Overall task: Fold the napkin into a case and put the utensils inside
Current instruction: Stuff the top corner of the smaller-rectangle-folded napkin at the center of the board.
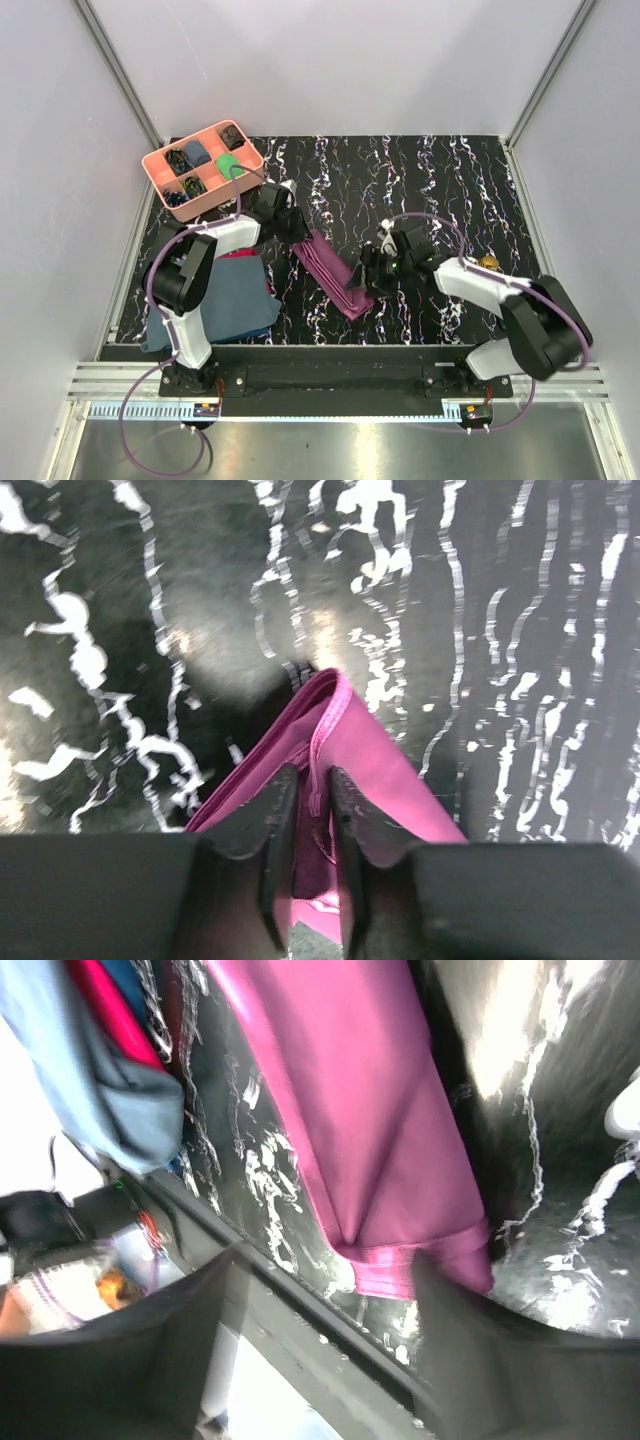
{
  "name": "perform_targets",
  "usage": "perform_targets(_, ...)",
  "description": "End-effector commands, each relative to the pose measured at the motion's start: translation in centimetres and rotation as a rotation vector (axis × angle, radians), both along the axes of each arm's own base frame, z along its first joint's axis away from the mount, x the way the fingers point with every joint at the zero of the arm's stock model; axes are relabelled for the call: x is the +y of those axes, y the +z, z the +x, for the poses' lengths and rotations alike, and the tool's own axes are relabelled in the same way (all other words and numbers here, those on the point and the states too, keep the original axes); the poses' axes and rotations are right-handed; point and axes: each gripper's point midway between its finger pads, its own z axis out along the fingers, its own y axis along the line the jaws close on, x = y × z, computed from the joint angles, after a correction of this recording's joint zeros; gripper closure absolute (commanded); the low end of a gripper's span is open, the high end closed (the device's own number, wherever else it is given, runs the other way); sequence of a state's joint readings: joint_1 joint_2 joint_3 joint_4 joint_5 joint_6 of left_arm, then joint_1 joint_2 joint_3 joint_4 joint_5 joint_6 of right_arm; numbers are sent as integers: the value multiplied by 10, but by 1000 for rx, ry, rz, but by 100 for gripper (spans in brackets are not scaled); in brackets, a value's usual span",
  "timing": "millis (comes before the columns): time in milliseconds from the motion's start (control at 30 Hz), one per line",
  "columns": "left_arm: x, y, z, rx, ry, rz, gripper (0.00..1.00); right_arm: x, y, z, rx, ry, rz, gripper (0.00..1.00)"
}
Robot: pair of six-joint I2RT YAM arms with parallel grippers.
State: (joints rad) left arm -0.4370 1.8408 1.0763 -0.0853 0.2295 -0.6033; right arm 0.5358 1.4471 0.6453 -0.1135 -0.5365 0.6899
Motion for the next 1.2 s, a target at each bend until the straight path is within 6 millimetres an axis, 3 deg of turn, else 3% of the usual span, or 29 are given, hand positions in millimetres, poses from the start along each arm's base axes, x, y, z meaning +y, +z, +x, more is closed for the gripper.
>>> perform_targets(0,-27,34,16,-111,-81,-136,81,-10,41,35,-219,-24,-98,0)
perform_targets(100,-33,34,19,-125,-101,-156,83,6,53,45,-185,32,-35,0)
perform_targets(267,-31,32,21,-119,-99,-142,86,29,43,44,-143,112,30,4)
perform_targets(300,-32,32,21,-119,-101,-140,87,30,37,41,-121,111,42,10)
perform_targets(333,-30,31,22,-112,-97,-126,87,34,35,34,-94,127,80,37)
perform_targets(367,-30,30,21,-107,-97,-121,88,35,25,26,-68,117,113,51)
perform_targets(433,-29,27,19,-91,-95,-119,89,37,13,11,-36,127,140,67)
perform_targets(467,-29,25,19,-87,-94,-118,89,33,1,2,-13,115,145,68)
perform_targets(567,-30,18,18,-70,-92,-119,90,30,-17,-17,42,104,163,70)
perform_targets(767,-37,11,25,-47,-108,-130,91,21,-32,-21,60,45,120,70)
perform_targets(867,-40,21,31,-68,-113,-138,90,18,-23,-14,13,41,88,63)
perform_targets(967,-40,35,27,-77,-117,-150,83,13,-4,-3,-68,82,18,51)
perform_targets(1133,-46,51,19,-51,-143,-196,59,8,33,44,-304,109,-113,29)
perform_targets(1167,-46,51,18,-49,-143,-199,54,14,48,60,-378,128,-112,27)
